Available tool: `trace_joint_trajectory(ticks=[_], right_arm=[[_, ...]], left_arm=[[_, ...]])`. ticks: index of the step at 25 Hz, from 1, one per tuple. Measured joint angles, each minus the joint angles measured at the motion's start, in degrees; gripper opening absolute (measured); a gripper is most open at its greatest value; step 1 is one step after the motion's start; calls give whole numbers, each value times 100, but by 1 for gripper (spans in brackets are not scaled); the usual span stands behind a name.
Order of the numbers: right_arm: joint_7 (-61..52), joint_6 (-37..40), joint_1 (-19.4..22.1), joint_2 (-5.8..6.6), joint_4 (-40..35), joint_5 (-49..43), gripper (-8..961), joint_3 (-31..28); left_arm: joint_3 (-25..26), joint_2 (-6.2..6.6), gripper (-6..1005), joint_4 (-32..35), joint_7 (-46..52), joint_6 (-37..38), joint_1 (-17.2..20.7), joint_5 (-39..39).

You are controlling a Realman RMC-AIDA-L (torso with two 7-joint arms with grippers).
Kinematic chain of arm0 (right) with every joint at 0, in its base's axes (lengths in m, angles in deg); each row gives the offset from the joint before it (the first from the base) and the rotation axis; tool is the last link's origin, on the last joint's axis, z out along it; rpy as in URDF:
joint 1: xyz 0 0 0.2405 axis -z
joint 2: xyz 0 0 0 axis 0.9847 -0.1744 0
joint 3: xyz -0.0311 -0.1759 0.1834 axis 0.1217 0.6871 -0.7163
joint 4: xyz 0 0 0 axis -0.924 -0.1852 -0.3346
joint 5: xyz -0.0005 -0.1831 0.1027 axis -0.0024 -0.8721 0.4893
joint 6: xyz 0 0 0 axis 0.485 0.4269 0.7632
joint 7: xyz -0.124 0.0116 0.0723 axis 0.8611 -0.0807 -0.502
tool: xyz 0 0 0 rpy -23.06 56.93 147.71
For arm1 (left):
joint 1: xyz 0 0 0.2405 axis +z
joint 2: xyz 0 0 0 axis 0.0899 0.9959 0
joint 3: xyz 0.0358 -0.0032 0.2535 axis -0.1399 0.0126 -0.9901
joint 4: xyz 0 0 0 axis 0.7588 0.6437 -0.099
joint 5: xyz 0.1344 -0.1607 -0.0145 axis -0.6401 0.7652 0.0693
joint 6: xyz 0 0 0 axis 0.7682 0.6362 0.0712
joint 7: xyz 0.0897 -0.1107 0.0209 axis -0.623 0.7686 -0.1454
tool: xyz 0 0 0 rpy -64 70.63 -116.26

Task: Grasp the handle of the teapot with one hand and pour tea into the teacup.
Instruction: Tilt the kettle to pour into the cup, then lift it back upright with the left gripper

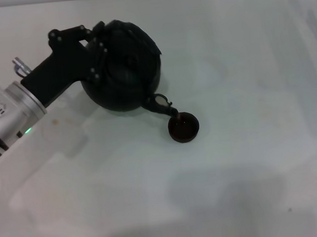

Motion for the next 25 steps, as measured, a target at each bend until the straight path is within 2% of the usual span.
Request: trace_joint_trajectory(ticks=[25], right_arm=[[-138, 70, -60, 0, 8, 9, 874, 0]], left_arm=[[-171, 5, 106, 33, -713, -19, -207, -7]])
